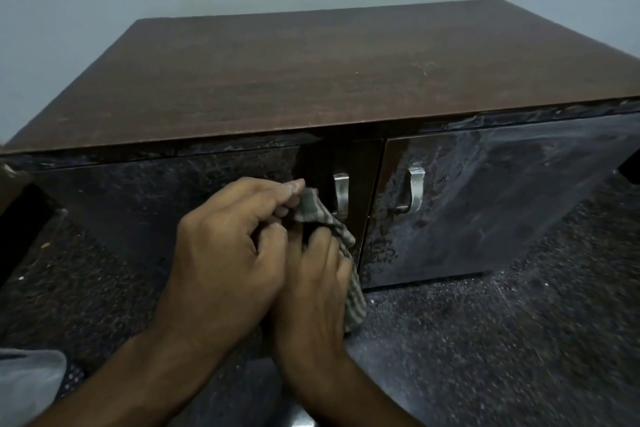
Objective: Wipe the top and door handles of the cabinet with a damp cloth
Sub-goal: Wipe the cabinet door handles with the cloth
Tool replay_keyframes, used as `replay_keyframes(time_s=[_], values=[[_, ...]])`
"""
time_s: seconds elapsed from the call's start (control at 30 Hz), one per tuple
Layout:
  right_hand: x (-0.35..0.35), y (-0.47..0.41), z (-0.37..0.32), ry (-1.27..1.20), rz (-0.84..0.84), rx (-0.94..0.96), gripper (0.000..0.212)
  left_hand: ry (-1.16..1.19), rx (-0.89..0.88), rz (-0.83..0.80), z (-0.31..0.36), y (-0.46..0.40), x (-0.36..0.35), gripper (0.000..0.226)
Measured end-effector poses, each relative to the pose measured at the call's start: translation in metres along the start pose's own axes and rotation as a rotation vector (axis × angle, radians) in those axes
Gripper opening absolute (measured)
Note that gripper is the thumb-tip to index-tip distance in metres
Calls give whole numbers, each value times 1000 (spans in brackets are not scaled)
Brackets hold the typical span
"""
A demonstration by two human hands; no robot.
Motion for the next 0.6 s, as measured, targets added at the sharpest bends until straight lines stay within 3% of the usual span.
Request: replay_keyframes(time_s=[0.03, 0.1, 0.3, 0.4, 0.47, 0.5, 0.57, 0.6], values=[[-2, 3, 2, 97, -28, -15, 31, 5, 2, -8, 0, 0, 0, 43], [-3, 14, 15, 86, -64, -62, 37, 21, 9, -23, 0, -1, -1, 44], [8, 22, 37, -488, 121, -214, 48, 34, 14, -70, 3, 0, -5, 43], [19, 23, 52, -706, 205, -408, 41, 40, 48, -86, -5, 1, -8, 42], [34, 17, 65, -780, 270, -452, 21, 50, 80, -109, -9, 2, -14, 42], [42, 6, 68, -829, 256, -436, 6, 50, 91, -125, -11, 2, -18, 42], [55, -20, 65, -878, 143, -352, 28, 50, 104, -152, -13, 2, -25, 44], [59, -31, 61, -883, 73, -299, 27, 48, 105, -163, -13, 2, -28, 46]])
Point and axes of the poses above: each hand's wrist, its own y-axis away from the middle knuckle, its own x-axis out of the back of the hand, z = x × y, the point moved 7 cm from there along -y, towards the middle knuckle, and after that the axes turned 4 degrees about -z, right-handed, at the moved point
